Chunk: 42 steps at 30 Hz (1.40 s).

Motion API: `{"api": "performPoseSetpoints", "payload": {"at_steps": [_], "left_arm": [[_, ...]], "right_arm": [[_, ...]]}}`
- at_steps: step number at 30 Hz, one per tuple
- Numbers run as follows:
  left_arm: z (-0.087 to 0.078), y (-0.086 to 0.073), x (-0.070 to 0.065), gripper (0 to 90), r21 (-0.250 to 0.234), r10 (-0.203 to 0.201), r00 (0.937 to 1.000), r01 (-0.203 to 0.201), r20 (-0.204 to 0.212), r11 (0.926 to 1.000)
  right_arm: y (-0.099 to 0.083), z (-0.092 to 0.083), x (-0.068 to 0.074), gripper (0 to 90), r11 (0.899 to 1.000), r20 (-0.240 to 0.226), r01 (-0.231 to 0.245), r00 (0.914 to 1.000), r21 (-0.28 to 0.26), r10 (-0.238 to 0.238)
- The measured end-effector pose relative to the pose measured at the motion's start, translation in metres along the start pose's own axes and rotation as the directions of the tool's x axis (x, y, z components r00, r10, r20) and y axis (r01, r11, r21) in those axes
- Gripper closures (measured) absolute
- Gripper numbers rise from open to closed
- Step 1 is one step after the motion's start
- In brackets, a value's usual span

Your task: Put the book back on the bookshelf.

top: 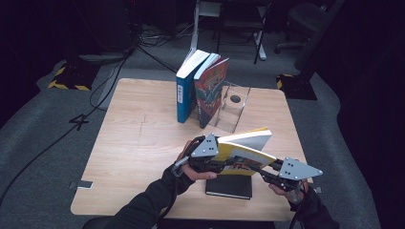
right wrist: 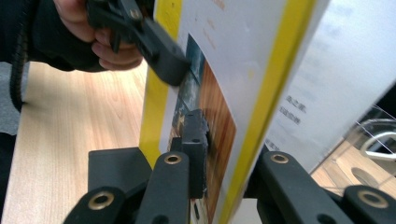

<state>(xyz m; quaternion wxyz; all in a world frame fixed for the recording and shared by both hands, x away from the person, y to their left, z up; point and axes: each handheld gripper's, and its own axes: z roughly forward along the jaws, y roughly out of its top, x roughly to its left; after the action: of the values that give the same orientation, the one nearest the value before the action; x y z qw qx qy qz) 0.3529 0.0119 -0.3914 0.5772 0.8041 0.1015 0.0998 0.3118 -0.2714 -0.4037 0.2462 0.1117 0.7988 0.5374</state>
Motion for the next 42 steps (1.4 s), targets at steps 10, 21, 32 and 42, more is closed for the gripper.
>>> {"api": "performPoseSetpoints", "payload": {"at_steps": [10, 21, 32, 42], "left_arm": [[0.001, 0.016, 0.001, 53.7, -0.018, 0.006, 0.9999, -0.007, -0.016, 0.9998], [0.008, 0.024, 0.001, 57.0, -0.017, 0.004, 0.9998, -0.005, -0.018, 0.9999], [0.007, 0.026, 0.0, 74.3, -0.006, 0.008, 0.9986, -0.008, -0.053, 0.9999], [0.002, 0.028, 0.007, 75.0, -0.005, -0.004, 0.9924, 0.003, -0.123, 1.0]], "right_arm": [[-0.012, -0.005, -0.005, 73.1, 0.999, 0.036, -0.037, 0.9987, 0.028, 0.036], [-0.024, -0.009, -0.009, 66.2, 0.996, 0.036, -0.066, 0.9973, 0.06, 0.064], [-0.035, -0.005, -0.017, 44.1, 0.987, 0.013, -0.101, 0.9949, 0.125, 0.1], [-0.047, -0.01, -0.029, 43.0, 0.978, 0.05, -0.164, 0.986, 0.127, 0.159]]}}
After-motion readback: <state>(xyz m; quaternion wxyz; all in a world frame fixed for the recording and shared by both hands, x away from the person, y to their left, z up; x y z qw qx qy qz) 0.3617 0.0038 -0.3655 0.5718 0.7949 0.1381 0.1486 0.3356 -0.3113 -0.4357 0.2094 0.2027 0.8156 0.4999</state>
